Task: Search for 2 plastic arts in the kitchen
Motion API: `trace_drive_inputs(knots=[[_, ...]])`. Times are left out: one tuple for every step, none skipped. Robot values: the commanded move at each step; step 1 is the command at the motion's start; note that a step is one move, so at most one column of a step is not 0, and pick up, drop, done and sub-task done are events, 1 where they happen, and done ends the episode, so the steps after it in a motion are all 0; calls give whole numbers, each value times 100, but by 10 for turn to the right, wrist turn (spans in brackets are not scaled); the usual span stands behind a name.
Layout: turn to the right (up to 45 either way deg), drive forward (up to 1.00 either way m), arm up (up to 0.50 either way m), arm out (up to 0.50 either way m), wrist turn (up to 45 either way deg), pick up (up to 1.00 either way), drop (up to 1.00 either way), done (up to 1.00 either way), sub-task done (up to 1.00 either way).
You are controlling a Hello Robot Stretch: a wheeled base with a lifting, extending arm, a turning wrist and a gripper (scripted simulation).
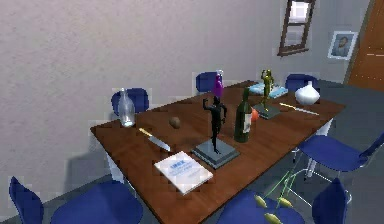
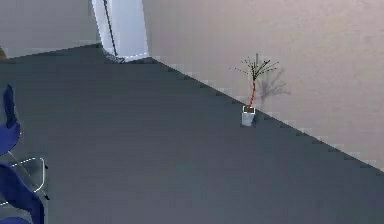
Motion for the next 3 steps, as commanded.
trace_drive_inputs(knots=[[450, 0, 0, 0, 0, 0, 0, 0, 0], [360, 0, 0, 0, 0, 0, 0, 0, 0], [0, 50, 0, 0, 0, 0, 0, 0, 0]])
